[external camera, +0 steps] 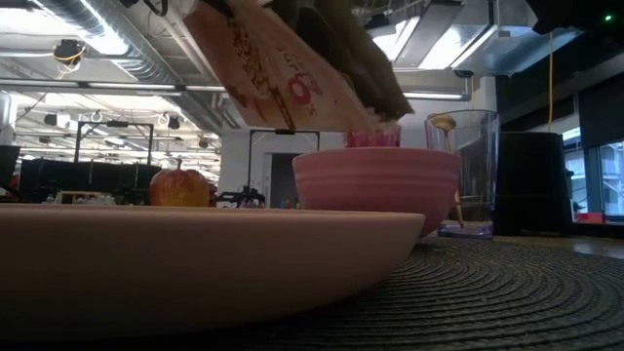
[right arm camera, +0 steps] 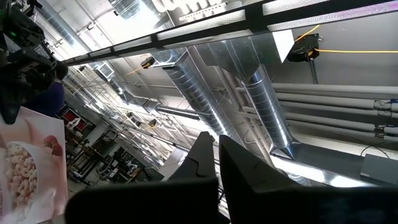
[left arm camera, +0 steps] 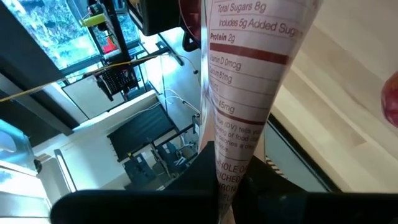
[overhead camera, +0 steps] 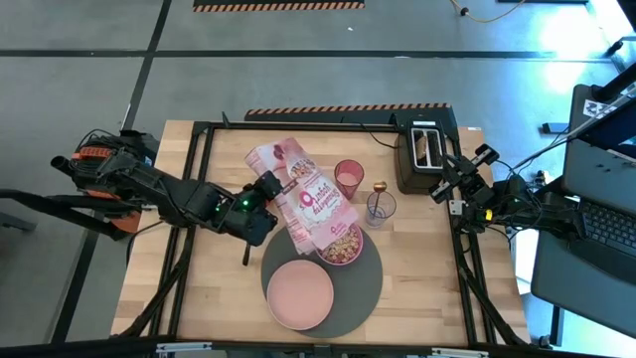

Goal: Arrange a breakfast setting
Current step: Pour the cereals from the pink cereal box into the pink bowl

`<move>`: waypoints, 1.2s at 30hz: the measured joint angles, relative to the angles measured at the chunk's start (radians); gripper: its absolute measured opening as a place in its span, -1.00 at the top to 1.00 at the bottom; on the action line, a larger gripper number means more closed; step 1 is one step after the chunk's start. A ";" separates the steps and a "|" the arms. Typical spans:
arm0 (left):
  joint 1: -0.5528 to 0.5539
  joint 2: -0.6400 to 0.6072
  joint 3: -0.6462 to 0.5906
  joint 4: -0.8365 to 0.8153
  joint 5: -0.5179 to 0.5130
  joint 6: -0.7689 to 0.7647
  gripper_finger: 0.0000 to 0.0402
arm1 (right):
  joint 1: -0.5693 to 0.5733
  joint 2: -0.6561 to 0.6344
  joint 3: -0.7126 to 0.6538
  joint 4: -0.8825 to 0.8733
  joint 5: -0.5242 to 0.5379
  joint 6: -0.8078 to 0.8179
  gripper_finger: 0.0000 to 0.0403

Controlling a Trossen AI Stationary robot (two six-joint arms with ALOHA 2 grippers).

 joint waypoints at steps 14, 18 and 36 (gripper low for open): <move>-0.017 0.000 0.000 -0.036 0.059 0.039 0.91 | 0.000 0.000 0.000 0.000 0.000 0.000 1.00; -0.025 0.000 0.001 -0.035 0.057 0.039 0.91 | 0.000 0.000 0.000 0.000 0.000 0.000 1.00; -0.044 0.059 0.002 -0.012 -0.035 0.168 0.91 | 0.000 0.000 0.000 -0.001 0.008 -0.001 1.00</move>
